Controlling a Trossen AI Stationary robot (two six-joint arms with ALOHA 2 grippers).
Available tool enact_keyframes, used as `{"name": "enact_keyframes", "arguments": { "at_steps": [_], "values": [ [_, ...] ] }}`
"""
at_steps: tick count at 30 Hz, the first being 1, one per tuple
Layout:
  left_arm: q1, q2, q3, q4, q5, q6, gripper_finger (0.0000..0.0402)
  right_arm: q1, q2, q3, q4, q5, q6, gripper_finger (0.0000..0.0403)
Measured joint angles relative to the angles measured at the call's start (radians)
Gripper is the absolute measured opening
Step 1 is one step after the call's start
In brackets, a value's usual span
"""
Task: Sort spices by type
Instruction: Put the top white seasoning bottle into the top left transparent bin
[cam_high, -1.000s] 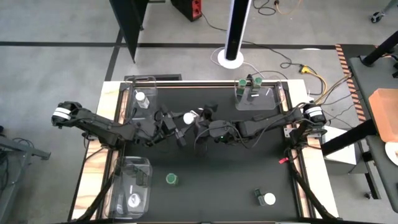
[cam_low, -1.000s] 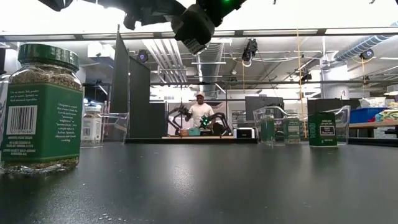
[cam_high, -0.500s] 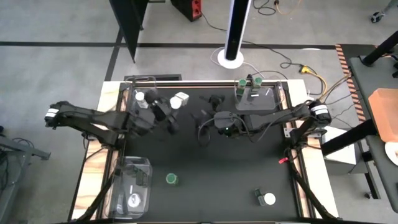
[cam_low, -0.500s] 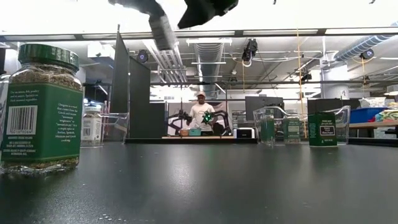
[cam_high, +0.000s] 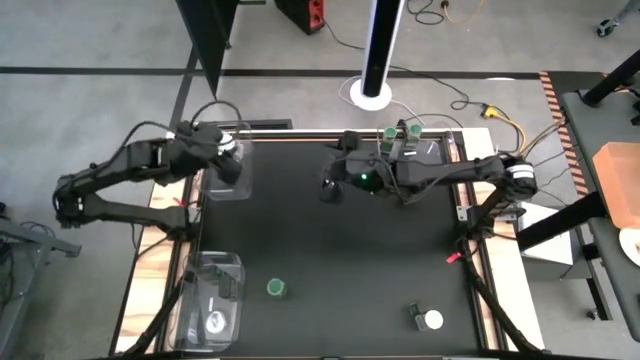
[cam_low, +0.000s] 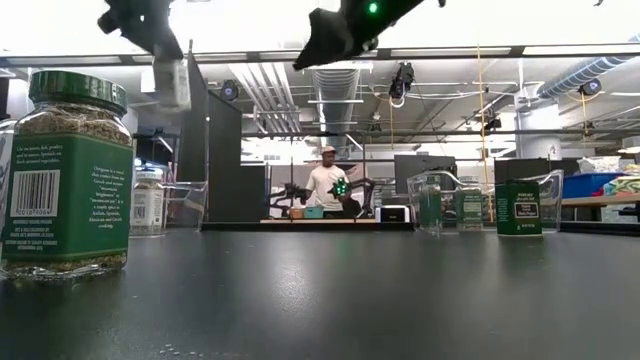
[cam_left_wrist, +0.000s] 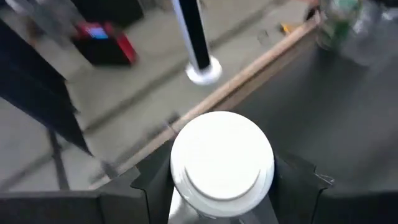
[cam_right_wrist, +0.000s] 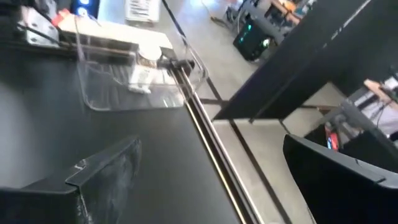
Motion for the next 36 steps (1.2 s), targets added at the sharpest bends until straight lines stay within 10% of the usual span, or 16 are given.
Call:
{"name": "enact_keyframes", "arguments": {
  "at_steps": [14, 22, 36],
  "values": [
    [0.069, -0.072, -0.231, -0.076, 0.093, -0.211, 0.0188, -0.031, 0.016, -0.018, 0.008, -0.03, 0.043, 0.0384],
    [0.071, -0.099, -0.336, -0.04, 0.021, -0.251, 0.0188, -0.088, 0.082, -0.018, 0.269, -0.711, 0.188, 0.0371],
    [0.071, -0.139, -0.309, -0.041, 0.1, -0.271, 0.0188, -0.026, 0.324, 0.1, 0.391, -0.465, 0.414, 0.0031]
  ]
}}
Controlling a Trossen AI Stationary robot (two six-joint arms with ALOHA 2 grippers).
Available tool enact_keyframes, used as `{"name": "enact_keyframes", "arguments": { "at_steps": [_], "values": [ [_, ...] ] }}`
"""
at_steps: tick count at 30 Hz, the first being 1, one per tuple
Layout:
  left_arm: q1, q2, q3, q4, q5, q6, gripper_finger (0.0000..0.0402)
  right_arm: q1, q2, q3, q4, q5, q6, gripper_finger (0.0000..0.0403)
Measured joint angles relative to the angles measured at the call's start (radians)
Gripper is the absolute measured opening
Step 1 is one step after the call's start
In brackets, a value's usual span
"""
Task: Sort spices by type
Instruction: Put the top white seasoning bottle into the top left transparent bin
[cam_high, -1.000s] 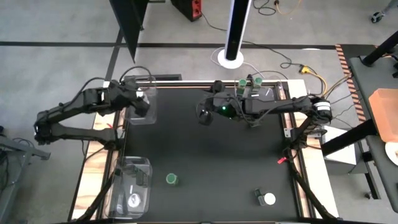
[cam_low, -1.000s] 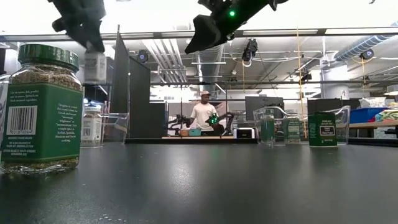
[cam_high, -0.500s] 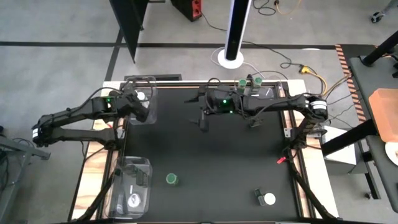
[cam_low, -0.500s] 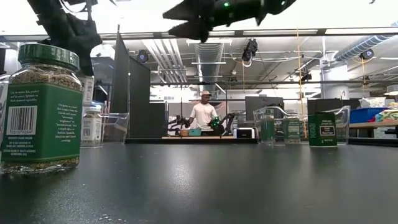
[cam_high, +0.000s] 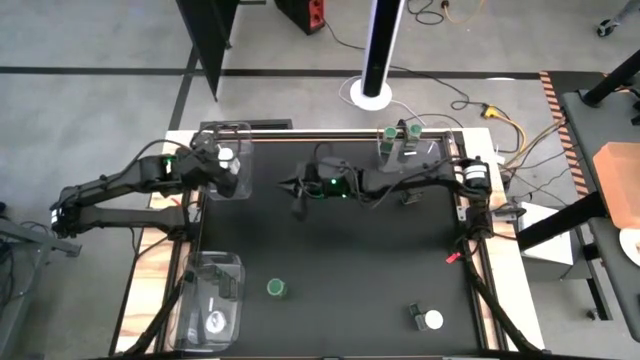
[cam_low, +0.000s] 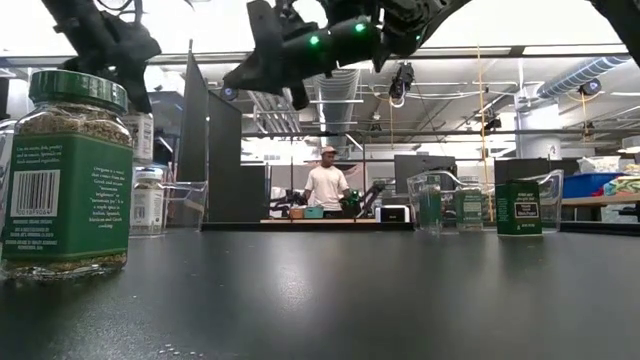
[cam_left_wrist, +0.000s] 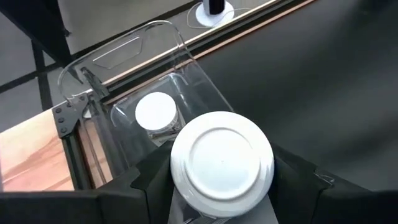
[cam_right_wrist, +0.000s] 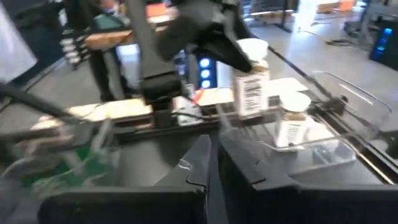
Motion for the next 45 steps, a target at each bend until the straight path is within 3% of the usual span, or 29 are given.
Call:
{"name": "enact_keyframes", "arguments": {
  "at_steps": [5, 11, 17, 30, 45],
  "values": [
    [0.0, -0.009, 0.0, -0.009, 0.0, 0.027, 0.0188, 0.045, -0.083, -0.002, -0.101, -0.024, -0.071, 0.0012],
    [0.028, 0.001, -0.001, -0.007, -0.026, 0.051, 0.0188, 0.126, -0.143, -0.004, -0.251, 0.142, -0.14, 0.0009],
    [0.068, 0.018, -0.002, -0.001, 0.026, 0.061, 0.0188, 0.179, -0.168, -0.008, -0.294, 0.254, -0.192, 0.0009],
    [0.155, 0.043, -0.036, 0.054, 0.079, 0.134, 0.0188, 0.179, -0.18, -0.025, -0.396, 0.317, -0.175, 0.0009],
    [0.341, 0.06, -0.161, 0.266, 0.192, 0.285, 0.0188, 0.179, -0.186, -0.051, -0.399, 0.319, -0.172, 0.0009]
  ]
}}
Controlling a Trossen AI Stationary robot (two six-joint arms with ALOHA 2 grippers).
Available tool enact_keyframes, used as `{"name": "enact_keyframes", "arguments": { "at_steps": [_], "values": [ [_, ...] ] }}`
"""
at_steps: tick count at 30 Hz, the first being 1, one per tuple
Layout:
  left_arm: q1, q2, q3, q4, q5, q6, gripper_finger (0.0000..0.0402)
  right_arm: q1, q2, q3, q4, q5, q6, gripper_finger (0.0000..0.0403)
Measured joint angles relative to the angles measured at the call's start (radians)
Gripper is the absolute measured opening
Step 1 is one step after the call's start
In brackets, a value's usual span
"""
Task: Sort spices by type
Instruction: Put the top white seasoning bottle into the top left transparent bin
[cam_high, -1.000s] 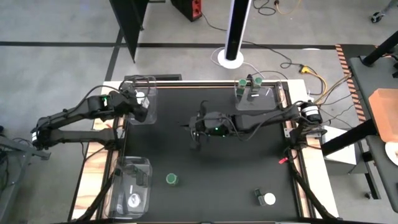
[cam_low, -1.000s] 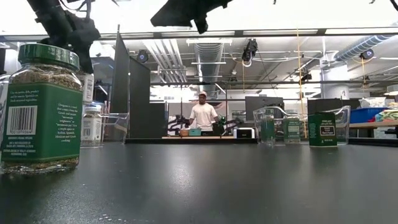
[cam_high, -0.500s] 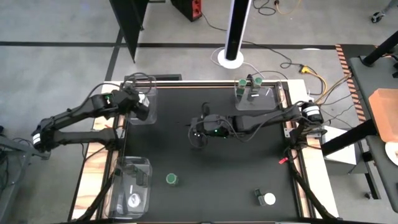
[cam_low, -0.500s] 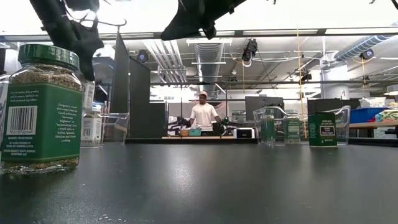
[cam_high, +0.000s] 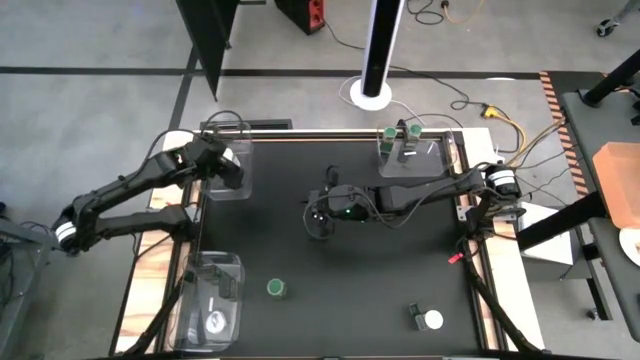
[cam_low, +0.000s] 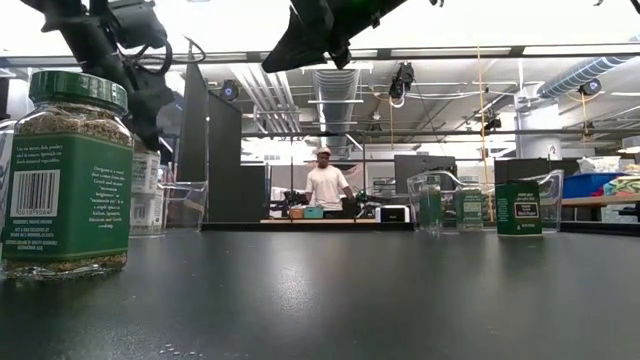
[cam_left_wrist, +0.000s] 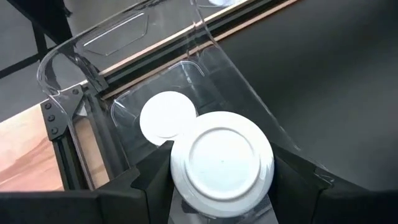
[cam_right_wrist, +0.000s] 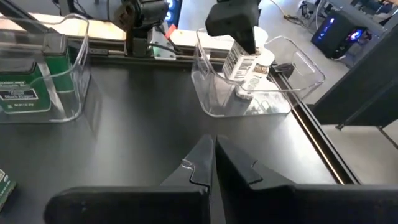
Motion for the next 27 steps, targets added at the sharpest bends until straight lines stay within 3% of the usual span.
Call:
{"name": "enact_keyframes", "arguments": {
  "at_steps": [18, 27],
  "values": [
    [0.083, 0.005, -0.104, 0.134, 0.134, 0.034, 0.0188, 0.0, 0.0, -0.039, 0.009, 0.0, 0.019, 0.0009],
    [0.092, 0.017, -0.12, 0.166, 0.123, 0.042, 0.0188, 0.0, 0.0, -0.039, 0.009, 0.0, 0.019, 0.0009]
  ]
}}
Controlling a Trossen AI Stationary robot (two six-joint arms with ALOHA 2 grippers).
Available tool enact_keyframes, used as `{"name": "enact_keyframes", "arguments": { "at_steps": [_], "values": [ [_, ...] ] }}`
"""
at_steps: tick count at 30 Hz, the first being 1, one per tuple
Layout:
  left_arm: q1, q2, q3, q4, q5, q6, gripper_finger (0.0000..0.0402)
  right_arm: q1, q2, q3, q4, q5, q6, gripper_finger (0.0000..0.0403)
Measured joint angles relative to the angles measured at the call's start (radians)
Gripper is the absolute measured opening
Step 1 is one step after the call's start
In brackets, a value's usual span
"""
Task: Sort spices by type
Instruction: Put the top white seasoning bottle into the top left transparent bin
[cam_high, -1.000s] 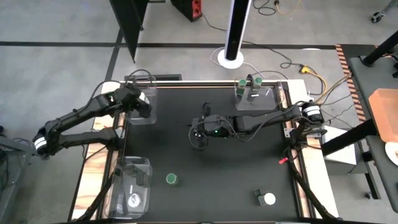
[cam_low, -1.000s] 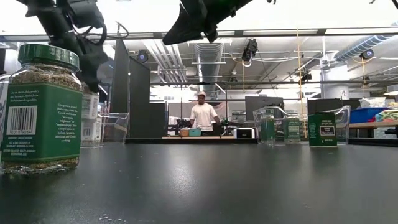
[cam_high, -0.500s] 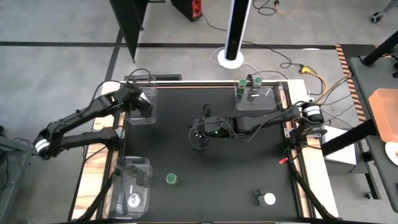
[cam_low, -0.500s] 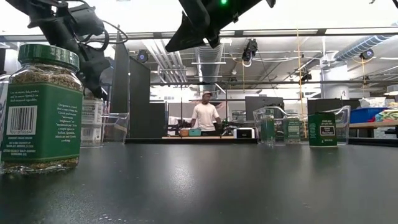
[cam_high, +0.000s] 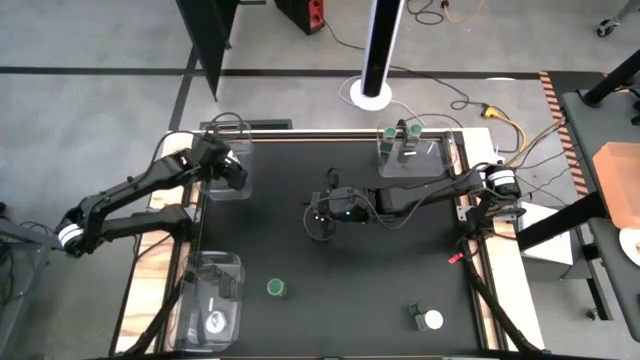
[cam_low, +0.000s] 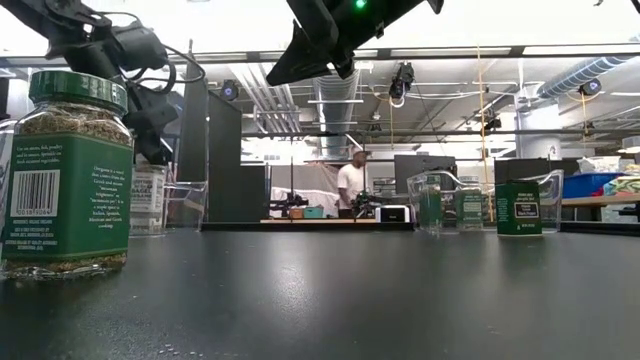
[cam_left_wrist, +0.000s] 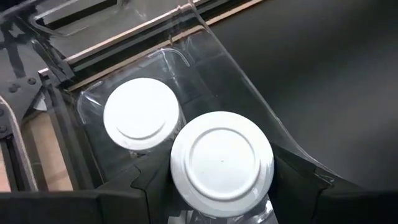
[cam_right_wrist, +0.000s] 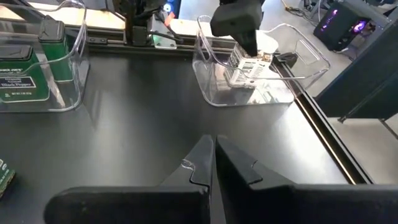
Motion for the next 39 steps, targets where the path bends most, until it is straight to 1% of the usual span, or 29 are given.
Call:
{"name": "enact_keyframes", "arguments": {
  "at_steps": [6, 14, 22, 26, 33, 39],
  "values": [
    [0.0, 0.023, -0.009, 0.01, -0.009, 0.0, 0.0188, 0.0, 0.0, 0.0, 0.0, 0.0, 0.0, 0.0009],
    [0.0, 0.086, -0.009, 0.019, -0.009, 0.001, 0.0201, 0.0, 0.0, -0.001, 0.0, 0.0, 0.0, 0.0009],
    [0.0, 0.132, -0.009, 0.063, -0.023, -0.008, 0.0204, 0.0, 0.0, -0.001, 0.0, 0.0, -0.002, 0.0009],
    [0.0, 0.137, -0.009, 0.059, -0.064, -0.02, 0.021, 0.0, 0.0, -0.001, -0.001, 0.0, -0.003, 0.0009],
    [0.0, 0.129, -0.008, 0.053, -0.064, -0.017, 0.023, 0.0, 0.0, -0.001, -0.002, 0.0, -0.003, 0.0009],
    [0.0, 0.124, -0.007, 0.041, -0.063, -0.014, 0.0233, 0.0, 0.0, -0.003, -0.003, 0.0, -0.003, 0.0009]
  ]
}}
